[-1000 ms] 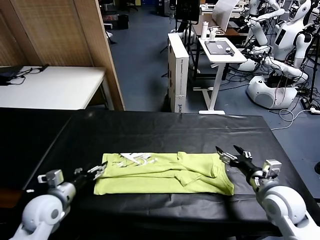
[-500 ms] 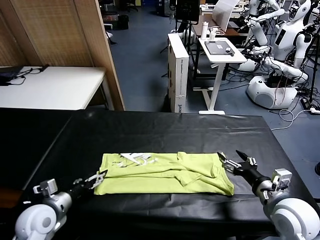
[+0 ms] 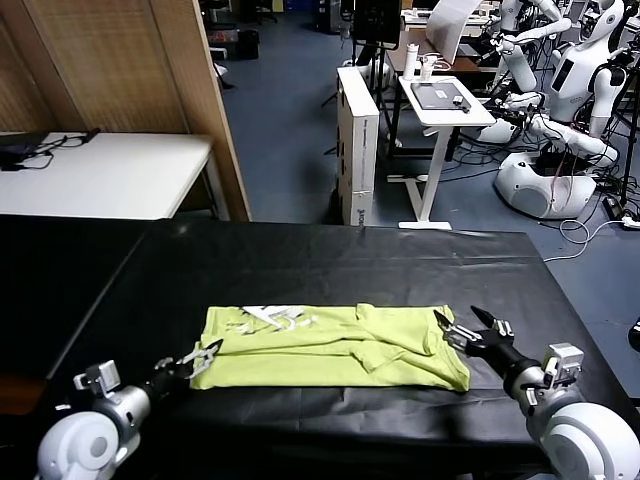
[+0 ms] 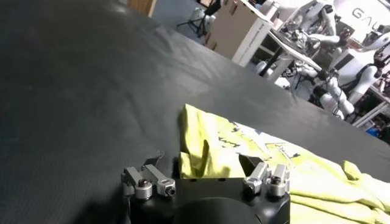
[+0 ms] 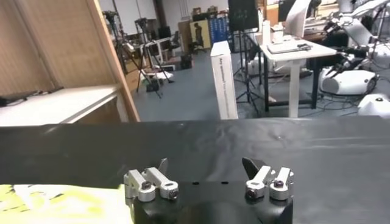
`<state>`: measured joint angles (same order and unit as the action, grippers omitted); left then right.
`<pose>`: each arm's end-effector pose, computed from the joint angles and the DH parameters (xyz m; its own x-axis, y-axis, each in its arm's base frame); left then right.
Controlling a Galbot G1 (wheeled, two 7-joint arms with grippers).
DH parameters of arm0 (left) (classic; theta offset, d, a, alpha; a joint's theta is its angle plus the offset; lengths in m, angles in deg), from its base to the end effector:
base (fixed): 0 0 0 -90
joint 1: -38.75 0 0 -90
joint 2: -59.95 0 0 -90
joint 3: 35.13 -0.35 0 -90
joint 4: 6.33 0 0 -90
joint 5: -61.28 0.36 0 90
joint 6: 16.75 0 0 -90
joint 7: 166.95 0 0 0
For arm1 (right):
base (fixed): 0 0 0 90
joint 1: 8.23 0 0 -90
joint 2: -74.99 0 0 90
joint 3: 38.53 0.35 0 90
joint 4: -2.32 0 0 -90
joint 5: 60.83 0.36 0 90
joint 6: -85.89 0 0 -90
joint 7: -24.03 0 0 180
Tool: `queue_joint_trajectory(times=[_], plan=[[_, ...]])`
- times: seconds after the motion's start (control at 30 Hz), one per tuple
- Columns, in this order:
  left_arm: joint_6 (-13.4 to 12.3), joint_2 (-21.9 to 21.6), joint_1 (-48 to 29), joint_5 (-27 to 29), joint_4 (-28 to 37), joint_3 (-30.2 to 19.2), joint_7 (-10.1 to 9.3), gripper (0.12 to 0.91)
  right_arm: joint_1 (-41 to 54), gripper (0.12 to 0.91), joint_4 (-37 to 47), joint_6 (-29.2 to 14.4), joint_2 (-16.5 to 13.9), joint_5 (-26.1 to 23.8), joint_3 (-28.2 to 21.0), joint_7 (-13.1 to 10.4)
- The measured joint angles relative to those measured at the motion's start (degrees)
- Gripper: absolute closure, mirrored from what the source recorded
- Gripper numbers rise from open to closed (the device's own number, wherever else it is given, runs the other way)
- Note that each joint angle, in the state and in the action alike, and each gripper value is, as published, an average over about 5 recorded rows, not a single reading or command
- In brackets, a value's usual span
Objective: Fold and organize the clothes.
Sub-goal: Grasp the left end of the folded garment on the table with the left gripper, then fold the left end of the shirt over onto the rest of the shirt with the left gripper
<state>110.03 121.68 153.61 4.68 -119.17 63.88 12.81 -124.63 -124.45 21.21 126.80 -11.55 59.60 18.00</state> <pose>0.2298 0.1453 -0.2835 -0.7787 0.3150 0.5426 0.0424 0.8893 -0.4554 0.2199 -0.1152 -0.1990 -0.9155 -0.2495 0.3156 -0.2076 0.9649 0.1607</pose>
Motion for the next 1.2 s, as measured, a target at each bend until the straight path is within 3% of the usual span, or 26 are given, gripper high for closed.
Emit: queue_joint_trajectory(times=[0.47,0.7,1.2], plan=[[0.5,0.8,0.0,1.0,-0.1,-1.1,-0.31,0.857,1.4,0.118,0.9,-0.1,0.8,-1.5,-1.6,0.0],[-0.2,0.6,0.1,2.9,-1.3,-0.7,-1.54,0.857,1.9,0.118,1.9,-0.3,0.9,-1.6,-1.4,-0.1],[-3.7,-6.8,4.7,5.2,-4.6,8.1,-3.25,0.857,1.2,0.118,3.9,-2.8,3.8,-6.1,-2.1,0.9]])
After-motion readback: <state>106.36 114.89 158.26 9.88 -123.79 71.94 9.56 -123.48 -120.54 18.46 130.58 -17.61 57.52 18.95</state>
